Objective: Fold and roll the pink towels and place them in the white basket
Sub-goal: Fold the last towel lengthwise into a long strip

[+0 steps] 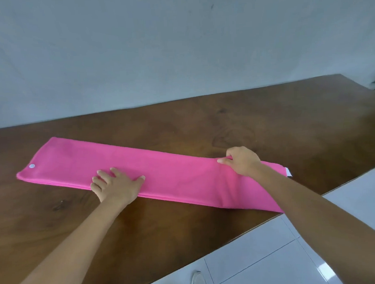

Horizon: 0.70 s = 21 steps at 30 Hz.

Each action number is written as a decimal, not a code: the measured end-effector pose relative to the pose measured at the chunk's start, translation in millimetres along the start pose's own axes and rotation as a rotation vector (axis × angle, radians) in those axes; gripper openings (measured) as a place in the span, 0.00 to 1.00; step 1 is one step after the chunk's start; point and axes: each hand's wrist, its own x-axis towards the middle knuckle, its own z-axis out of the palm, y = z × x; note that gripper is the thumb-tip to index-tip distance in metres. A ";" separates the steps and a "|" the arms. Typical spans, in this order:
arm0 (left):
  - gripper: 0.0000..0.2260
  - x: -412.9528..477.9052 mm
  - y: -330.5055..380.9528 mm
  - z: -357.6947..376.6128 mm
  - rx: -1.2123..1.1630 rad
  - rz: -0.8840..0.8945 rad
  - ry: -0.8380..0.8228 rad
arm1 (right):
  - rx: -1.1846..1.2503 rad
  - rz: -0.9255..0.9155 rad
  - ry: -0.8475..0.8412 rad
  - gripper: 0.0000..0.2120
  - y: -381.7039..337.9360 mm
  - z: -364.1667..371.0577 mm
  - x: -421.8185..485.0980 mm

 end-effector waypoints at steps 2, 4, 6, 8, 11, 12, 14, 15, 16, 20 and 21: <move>0.43 -7.0 9.8 5.2 0.073 0.100 0.097 | 0.042 -0.022 -0.003 0.21 6.1 2.3 11.4; 0.37 -9.5 22.5 11.9 0.072 0.276 0.212 | 0.082 -0.030 0.000 0.20 13.5 5.1 18.5; 0.34 -8.6 38.9 16.1 0.054 0.446 0.243 | 0.102 -0.035 0.007 0.19 22.2 8.8 20.9; 0.33 -5.2 58.1 19.3 0.046 0.582 0.216 | 0.116 -0.041 0.036 0.20 33.8 12.6 18.8; 0.40 -1.0 85.2 23.0 0.094 0.733 0.140 | 0.113 -0.045 0.108 0.22 57.7 18.5 10.8; 0.42 0.6 92.2 25.3 0.120 0.761 0.115 | 0.090 -0.055 0.117 0.22 66.5 19.8 8.6; 0.43 4.5 101.9 30.4 0.168 0.783 0.086 | 0.054 -0.078 0.107 0.20 82.0 20.7 6.8; 0.43 5.9 104.8 33.3 0.173 0.781 0.083 | 0.052 -0.086 0.102 0.20 88.0 20.0 7.4; 0.42 6.3 107.0 36.4 0.167 0.770 0.083 | 0.057 -0.095 0.101 0.19 92.3 19.0 9.4; 0.37 -1.8 113.5 52.1 0.206 0.677 0.128 | 0.049 -0.133 0.117 0.18 98.0 12.6 24.8; 0.36 -6.0 115.4 55.6 0.227 0.645 0.146 | 0.035 -0.147 0.131 0.18 97.7 11.5 29.2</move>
